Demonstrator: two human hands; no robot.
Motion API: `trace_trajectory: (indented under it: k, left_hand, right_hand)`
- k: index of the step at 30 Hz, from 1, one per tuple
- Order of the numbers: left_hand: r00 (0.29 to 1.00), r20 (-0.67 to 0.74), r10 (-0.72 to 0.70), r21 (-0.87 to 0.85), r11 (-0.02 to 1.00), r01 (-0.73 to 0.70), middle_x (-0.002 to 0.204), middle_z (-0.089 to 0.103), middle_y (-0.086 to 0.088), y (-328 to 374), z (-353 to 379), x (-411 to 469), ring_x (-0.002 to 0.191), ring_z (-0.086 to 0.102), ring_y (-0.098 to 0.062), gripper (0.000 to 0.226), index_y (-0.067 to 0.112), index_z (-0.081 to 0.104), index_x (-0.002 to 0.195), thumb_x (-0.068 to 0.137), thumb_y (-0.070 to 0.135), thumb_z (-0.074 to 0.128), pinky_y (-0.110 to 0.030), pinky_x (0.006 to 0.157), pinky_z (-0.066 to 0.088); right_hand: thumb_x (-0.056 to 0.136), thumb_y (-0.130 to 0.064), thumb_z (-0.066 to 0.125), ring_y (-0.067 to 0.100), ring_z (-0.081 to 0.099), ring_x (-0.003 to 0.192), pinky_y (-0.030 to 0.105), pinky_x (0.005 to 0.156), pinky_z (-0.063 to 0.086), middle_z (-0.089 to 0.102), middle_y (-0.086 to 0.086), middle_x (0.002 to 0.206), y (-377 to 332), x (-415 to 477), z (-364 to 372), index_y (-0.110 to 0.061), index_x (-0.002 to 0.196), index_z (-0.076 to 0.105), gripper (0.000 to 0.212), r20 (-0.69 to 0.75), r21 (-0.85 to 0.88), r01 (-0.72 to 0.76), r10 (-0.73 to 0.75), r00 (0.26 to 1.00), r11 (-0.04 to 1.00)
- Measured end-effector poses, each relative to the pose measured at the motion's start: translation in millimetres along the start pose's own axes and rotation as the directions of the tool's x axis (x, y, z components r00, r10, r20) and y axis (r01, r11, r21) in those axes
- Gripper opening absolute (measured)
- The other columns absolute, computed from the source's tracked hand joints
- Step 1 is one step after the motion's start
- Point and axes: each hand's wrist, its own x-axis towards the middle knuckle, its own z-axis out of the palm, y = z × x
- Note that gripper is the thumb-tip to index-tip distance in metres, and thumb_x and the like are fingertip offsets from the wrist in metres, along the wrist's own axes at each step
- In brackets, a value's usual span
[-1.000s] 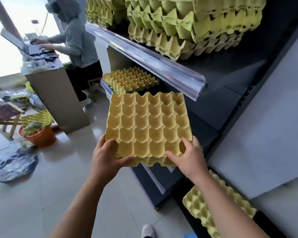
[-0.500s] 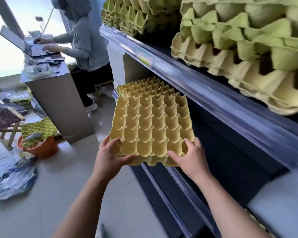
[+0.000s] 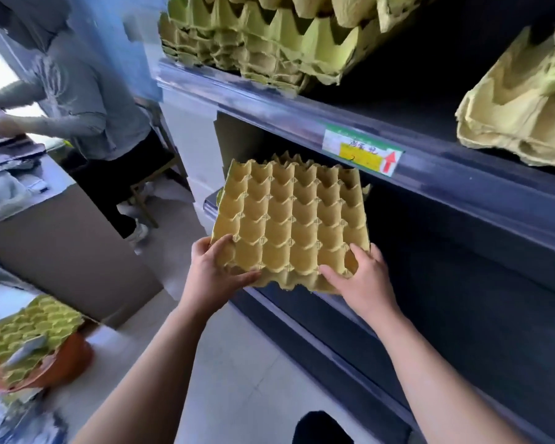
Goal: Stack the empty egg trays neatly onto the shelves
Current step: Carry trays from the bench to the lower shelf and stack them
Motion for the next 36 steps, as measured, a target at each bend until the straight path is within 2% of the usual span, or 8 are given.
trace_trajectory:
  k: [4, 8, 16, 23, 26, 28, 32, 36]
  left_hand:
    - [0.999, 0.049, 0.022, -0.003, 1.0, -0.022, 0.128, 0.031, 0.007, -11, -5, 58, 0.108, 0.049, -0.004, 0.093, 0.026, 0.051, 0.14, 0.058, 0.037, 0.093, -0.017, 0.102, 0.039]
    - [0.995, 0.086, 0.054, 0.053, 0.997, -0.059, 0.129, 0.032, 0.008, -20, -2, 113, 0.114, 0.05, -0.011, 0.092, 0.028, 0.051, 0.14, 0.059, 0.041, 0.091, -0.022, 0.104, 0.038]
    - [0.97, 0.224, 0.095, 0.088, 0.989, -0.117, 0.148, 0.027, 0.001, -33, 6, 199, 0.12, 0.051, -0.022, 0.095, 0.037, 0.043, 0.143, 0.061, 0.053, 0.086, -0.038, 0.107, 0.043]
    - [0.933, 0.34, 0.119, 0.036, 0.99, -0.14, 0.145, 0.028, 0.003, -50, 5, 245, 0.114, 0.051, -0.016, 0.088, 0.037, 0.045, 0.141, 0.064, 0.043, 0.087, -0.029, 0.102, 0.043]
    - [0.913, 0.384, 0.141, 0.028, 0.986, -0.164, 0.136, 0.03, 0.008, -57, 4, 262, 0.103, 0.058, -0.019, 0.091, 0.038, 0.045, 0.141, 0.061, 0.048, 0.088, -0.036, 0.102, 0.047]
    - [0.896, 0.415, 0.161, 0.022, 0.982, -0.187, 0.137, 0.029, 0.005, -62, 4, 271, 0.108, 0.058, -0.021, 0.097, 0.038, 0.044, 0.142, 0.057, 0.056, 0.086, -0.038, 0.104, 0.046]
    - [0.87, 0.45, 0.202, 0.019, 0.972, -0.236, 0.145, 0.027, -0.006, -66, 4, 280, 0.126, 0.047, -0.021, 0.098, 0.035, 0.039, 0.145, 0.061, 0.052, 0.085, -0.034, 0.109, 0.038]
    - [0.85, 0.474, 0.23, 0.016, 0.963, -0.27, 0.148, 0.024, -0.007, -62, 2, 283, 0.126, 0.047, -0.023, 0.095, 0.031, 0.036, 0.148, 0.067, 0.047, 0.085, -0.031, 0.11, 0.036]
  right_hand:
    - [0.079, -0.055, 0.067, 0.032, 0.015, 0.144, 0.044, 0.114, 0.026, 0.011, 0.017, 0.157, -19, 30, 14, -0.013, 0.148, 0.032, 0.088, -0.024, -0.01, -0.047, 0.047, 0.999, 0.999]
    - [0.08, -0.048, 0.069, 0.032, 0.01, 0.145, 0.044, 0.116, 0.023, 0.006, 0.016, 0.158, -28, 63, 30, -0.017, 0.149, 0.028, 0.086, -0.03, -0.02, -0.081, 0.08, 0.996, 0.997]
    - [0.088, -0.038, 0.065, 0.032, 0.006, 0.146, 0.04, 0.118, 0.018, 0.002, 0.019, 0.158, -44, 112, 56, -0.02, 0.151, 0.022, 0.078, -0.06, -0.017, -0.184, 0.182, 0.981, 0.983]
    - [0.09, -0.04, 0.061, 0.036, 0.006, 0.146, 0.039, 0.117, 0.015, 0.004, 0.024, 0.157, -64, 125, 85, -0.018, 0.151, 0.023, 0.075, -0.15, -0.058, -0.256, 0.245, 0.958, 0.965]
    - [0.09, -0.042, 0.059, 0.036, 0.006, 0.146, 0.041, 0.116, 0.019, 0.003, 0.022, 0.158, -71, 127, 93, -0.019, 0.151, 0.022, 0.075, -0.18, -0.05, -0.303, 0.29, 0.94, 0.952]
    - [0.091, -0.043, 0.058, 0.035, 0.009, 0.146, 0.042, 0.116, 0.023, 0.002, 0.021, 0.158, -76, 127, 99, -0.021, 0.152, 0.021, 0.075, -0.196, -0.037, -0.329, 0.316, 0.928, 0.943]
    - [0.09, -0.042, 0.06, 0.034, 0.021, 0.144, 0.041, 0.114, 0.03, 0.003, 0.018, 0.158, -85, 128, 108, -0.025, 0.151, 0.021, 0.074, -0.236, -0.014, -0.367, 0.353, 0.905, 0.93]
    - [0.087, -0.038, 0.063, 0.028, 0.043, 0.131, 0.034, 0.106, 0.037, 0.018, 0.011, 0.154, -89, 123, 109, -0.024, 0.147, 0.029, 0.07, -0.306, 0.019, -0.38, 0.367, 0.878, 0.925]
